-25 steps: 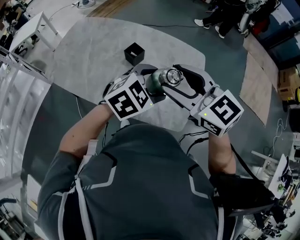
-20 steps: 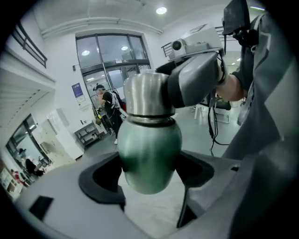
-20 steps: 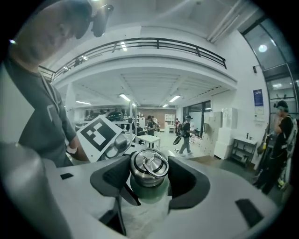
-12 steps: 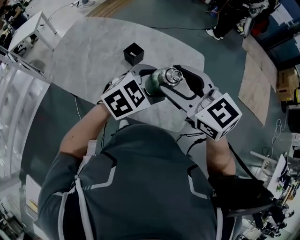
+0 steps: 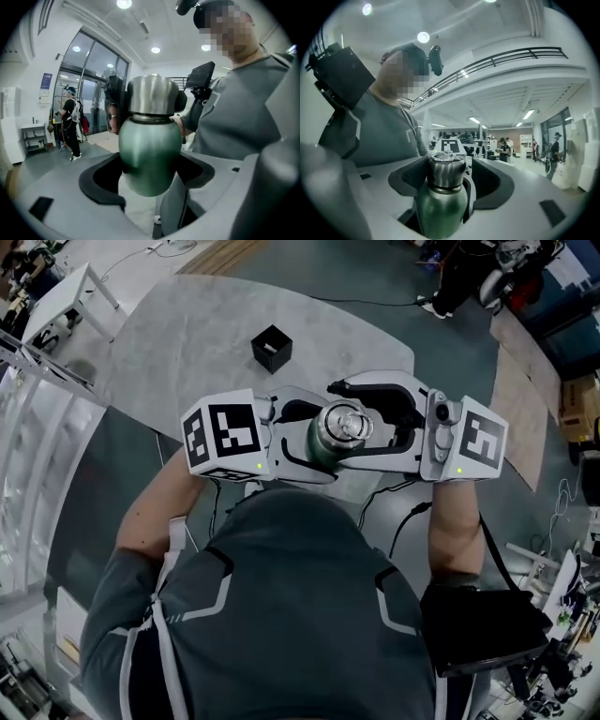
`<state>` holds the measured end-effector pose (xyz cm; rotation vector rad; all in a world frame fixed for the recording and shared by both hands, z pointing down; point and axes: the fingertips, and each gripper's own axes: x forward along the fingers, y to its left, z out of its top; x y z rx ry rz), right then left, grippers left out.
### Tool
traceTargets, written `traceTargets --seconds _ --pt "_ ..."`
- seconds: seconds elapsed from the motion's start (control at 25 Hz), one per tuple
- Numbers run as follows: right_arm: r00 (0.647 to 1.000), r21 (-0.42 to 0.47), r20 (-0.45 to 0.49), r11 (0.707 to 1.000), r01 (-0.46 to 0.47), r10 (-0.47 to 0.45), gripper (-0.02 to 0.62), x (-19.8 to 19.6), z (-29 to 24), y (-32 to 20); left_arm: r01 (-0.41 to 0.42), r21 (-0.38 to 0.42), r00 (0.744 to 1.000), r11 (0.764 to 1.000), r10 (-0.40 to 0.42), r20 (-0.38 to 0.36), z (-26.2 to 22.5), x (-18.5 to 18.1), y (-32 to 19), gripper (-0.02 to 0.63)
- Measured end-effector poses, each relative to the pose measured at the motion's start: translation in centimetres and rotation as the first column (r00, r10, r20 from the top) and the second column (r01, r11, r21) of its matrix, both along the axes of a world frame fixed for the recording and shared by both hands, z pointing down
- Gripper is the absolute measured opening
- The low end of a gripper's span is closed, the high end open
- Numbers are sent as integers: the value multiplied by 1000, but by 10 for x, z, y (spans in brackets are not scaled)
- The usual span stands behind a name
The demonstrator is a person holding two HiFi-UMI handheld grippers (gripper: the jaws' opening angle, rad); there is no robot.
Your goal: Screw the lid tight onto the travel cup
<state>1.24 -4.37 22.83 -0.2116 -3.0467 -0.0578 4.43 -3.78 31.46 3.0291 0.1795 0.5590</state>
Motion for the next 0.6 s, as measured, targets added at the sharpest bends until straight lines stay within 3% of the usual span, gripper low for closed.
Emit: traceTargets --seconds 0.16,0.24,0.36,0.48,0.6 --pt "996 -19 59 998 68 -67 272 -8 -12 4 9 0 1000 1000 -9 5 -2 0 0 368" --pt "996 -26 94 1000 4 -2 271 -13 -16 -7 81 -8 997 997 -81 8 0 -4 -10 368" --pt "977 -12 67 979 -204 204 270 -9 -4 -31 234 16 972 972 -234 31 11 -4 -35 368" --pt "889 -10 41 890 -456 456 268 -5 11 -56 375 60 926 925 -377 23 24 -10 -60 368" --pt "800 -18 30 800 -599 599 268 -4 19 -67 428 115 901 896 -433 17 32 -16 -73 368"
